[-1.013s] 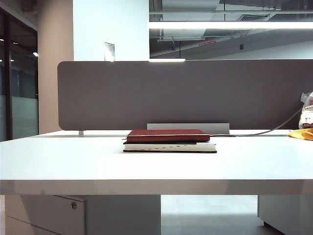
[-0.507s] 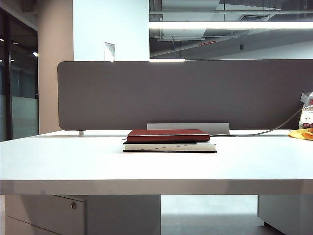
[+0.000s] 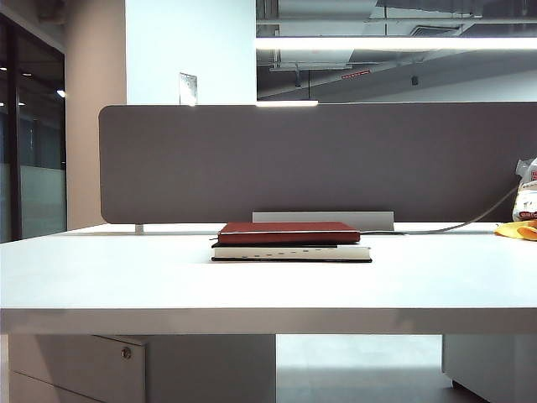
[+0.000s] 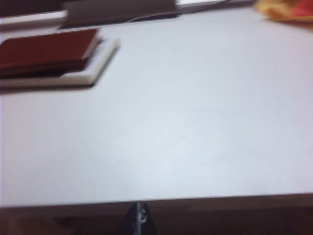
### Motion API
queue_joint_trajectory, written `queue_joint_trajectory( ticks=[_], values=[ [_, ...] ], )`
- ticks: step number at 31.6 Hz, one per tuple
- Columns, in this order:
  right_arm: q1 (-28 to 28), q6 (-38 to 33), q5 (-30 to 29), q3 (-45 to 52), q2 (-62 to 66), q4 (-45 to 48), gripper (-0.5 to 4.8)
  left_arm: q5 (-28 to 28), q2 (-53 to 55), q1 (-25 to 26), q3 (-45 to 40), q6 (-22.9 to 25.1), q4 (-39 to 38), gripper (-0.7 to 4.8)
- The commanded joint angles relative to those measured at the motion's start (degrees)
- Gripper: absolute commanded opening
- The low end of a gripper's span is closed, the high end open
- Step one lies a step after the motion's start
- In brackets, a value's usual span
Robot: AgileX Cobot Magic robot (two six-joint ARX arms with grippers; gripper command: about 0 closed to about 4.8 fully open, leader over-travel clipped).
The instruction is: Pick up the red book and place it on top of the black book.
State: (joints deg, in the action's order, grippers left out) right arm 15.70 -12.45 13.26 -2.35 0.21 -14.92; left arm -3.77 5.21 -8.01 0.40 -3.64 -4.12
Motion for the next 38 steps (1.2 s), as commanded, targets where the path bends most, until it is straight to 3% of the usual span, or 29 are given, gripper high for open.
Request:
queue_joint_trajectory(
  ticks=[1, 9, 30, 38],
  values=[
    [-3.8, 0.1, -0.1, -0.1, -0.1, 0.2, -0.01, -0.3, -1.9, 2.8, 0.0, 0.2, 0.3, 0.13],
    [-9.7, 0.1, -0.1, -0.1, -0.1, 0.2, -0.01, -0.3, -3.7, 6.9, 0.0, 0.2, 0.3, 0.13],
    [-18.3, 0.1, -0.1, -0.1, -0.1, 0.2, -0.01, -0.3, -5.0, 9.6, 0.0, 0.2, 0.1, 0.13],
    [-18.6, 0.1, -0.1, -0.1, -0.1, 0.2, -0.01, -0.1, -5.0, 10.4, 0.0, 0.2, 0.1, 0.13]
  ],
)
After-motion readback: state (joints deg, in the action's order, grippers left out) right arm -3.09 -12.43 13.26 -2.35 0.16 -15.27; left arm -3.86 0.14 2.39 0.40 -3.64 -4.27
